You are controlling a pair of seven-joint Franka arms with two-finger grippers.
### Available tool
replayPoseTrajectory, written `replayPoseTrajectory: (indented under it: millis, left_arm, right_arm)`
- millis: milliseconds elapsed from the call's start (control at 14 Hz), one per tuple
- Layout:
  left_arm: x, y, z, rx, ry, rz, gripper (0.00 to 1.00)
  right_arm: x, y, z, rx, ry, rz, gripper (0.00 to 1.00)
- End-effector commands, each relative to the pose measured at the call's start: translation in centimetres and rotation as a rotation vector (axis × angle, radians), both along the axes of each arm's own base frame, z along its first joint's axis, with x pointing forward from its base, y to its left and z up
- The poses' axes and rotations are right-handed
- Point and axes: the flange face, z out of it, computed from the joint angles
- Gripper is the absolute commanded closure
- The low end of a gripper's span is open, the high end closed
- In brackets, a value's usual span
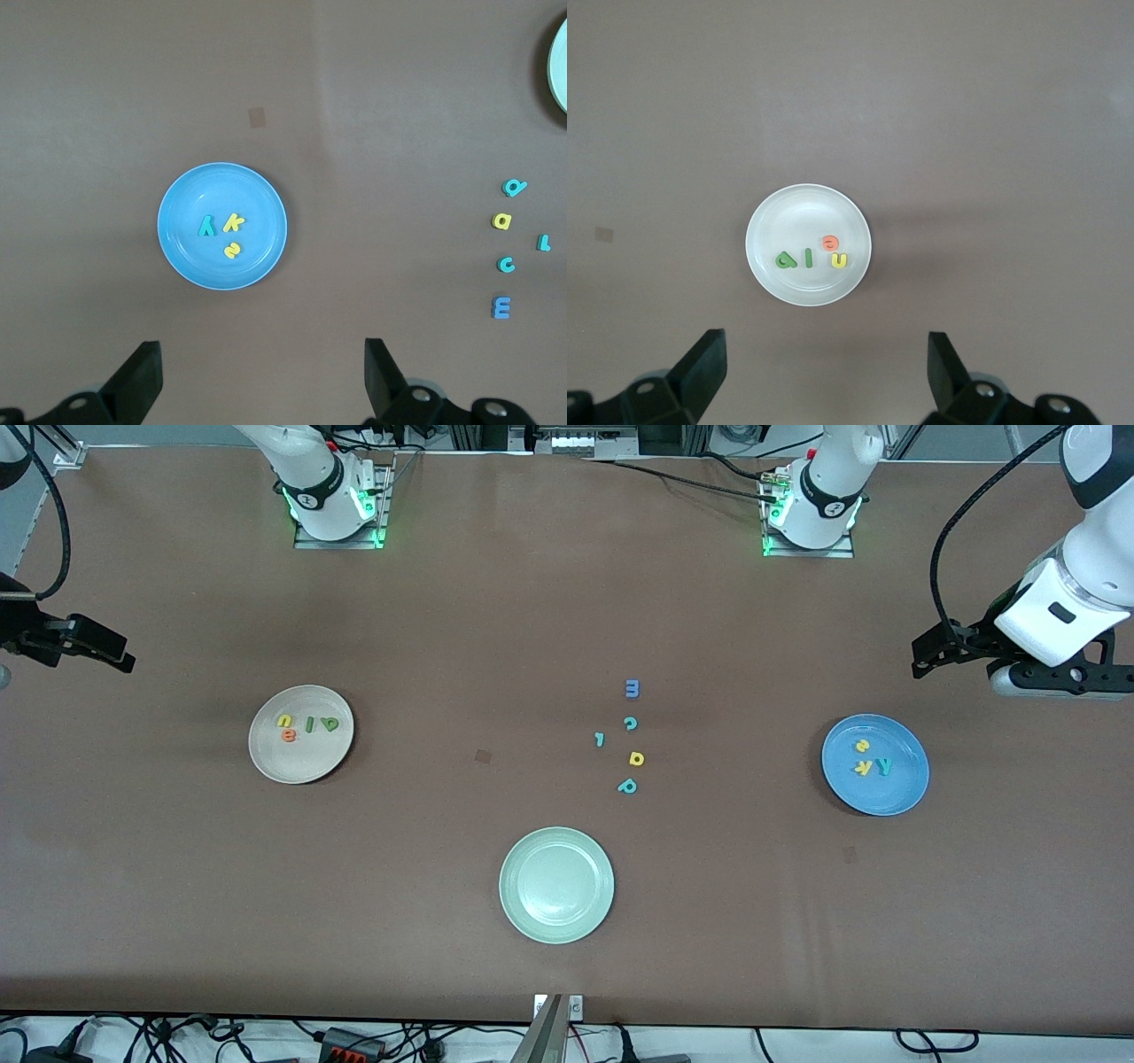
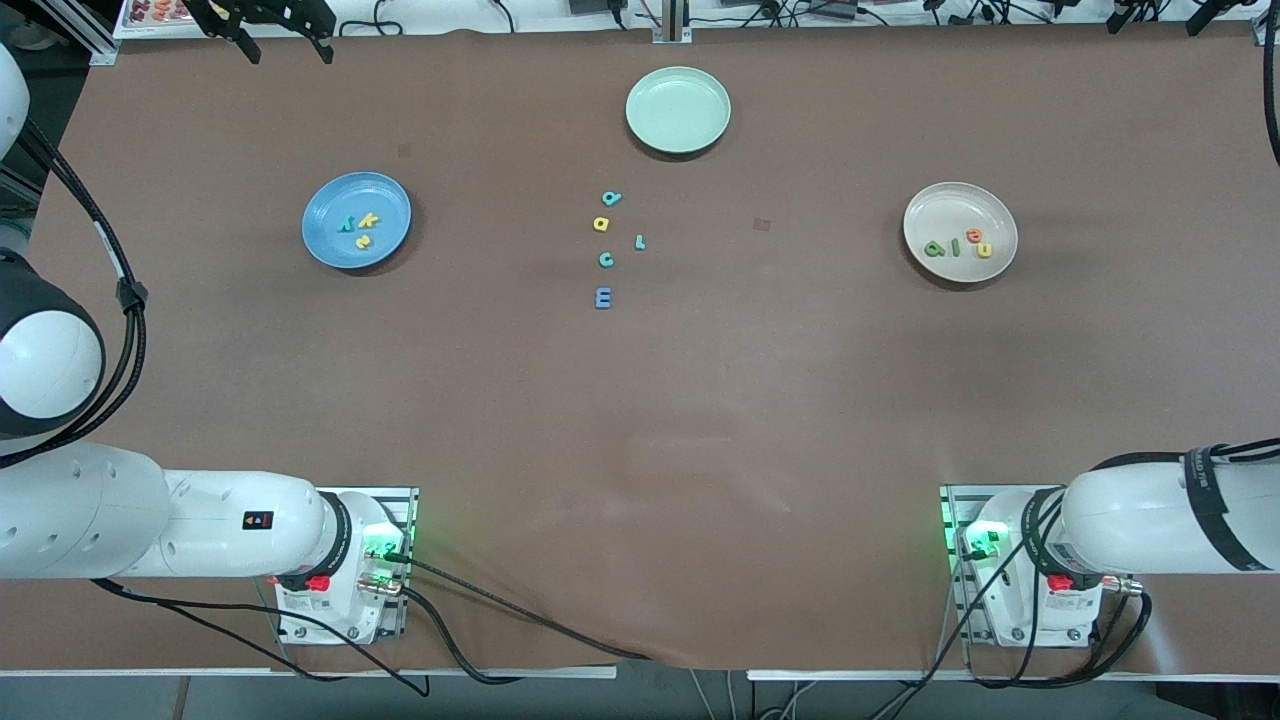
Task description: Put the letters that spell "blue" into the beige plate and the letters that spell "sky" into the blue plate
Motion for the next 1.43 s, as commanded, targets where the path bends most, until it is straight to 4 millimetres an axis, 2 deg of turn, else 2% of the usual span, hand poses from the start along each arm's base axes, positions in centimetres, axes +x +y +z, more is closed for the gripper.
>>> replayPoseTrajectory:
  millis: [0,214,786,1000,1357]
  left_arm:
    - [-0.1,-0.1,0.6,-0.007,0.004,-0.006,0.0]
    - [-0.1,-0.1,0.6,-0.007,0.004,-0.006,0.0]
    - [-0.1,-0.1,0.7,-0.007,0.002,-0.006,0.0]
    - [-0.1,-0.1,0.7,-0.007,0.002,-0.006,0.0]
    - [-0.1,-0.1,0.6,-0.007,0.004,-0.008,0.0]
  right_arm:
    - [-1.1,0.2,0.5,-0.016,-0.014,0.019,0.0]
    - [-1.0,0.8,0.4,-0.019,-0.016,0.029,0.0]
    - [-1.1,0.7,0.2,-0.018,-0.006,0.029,0.0]
    - [-0.9,0.2,-0.4,-0.018,0.003,0.02,0.0]
    - [-1.4,-0.5,0.2,-0.017,0.006,0.009,0.0]
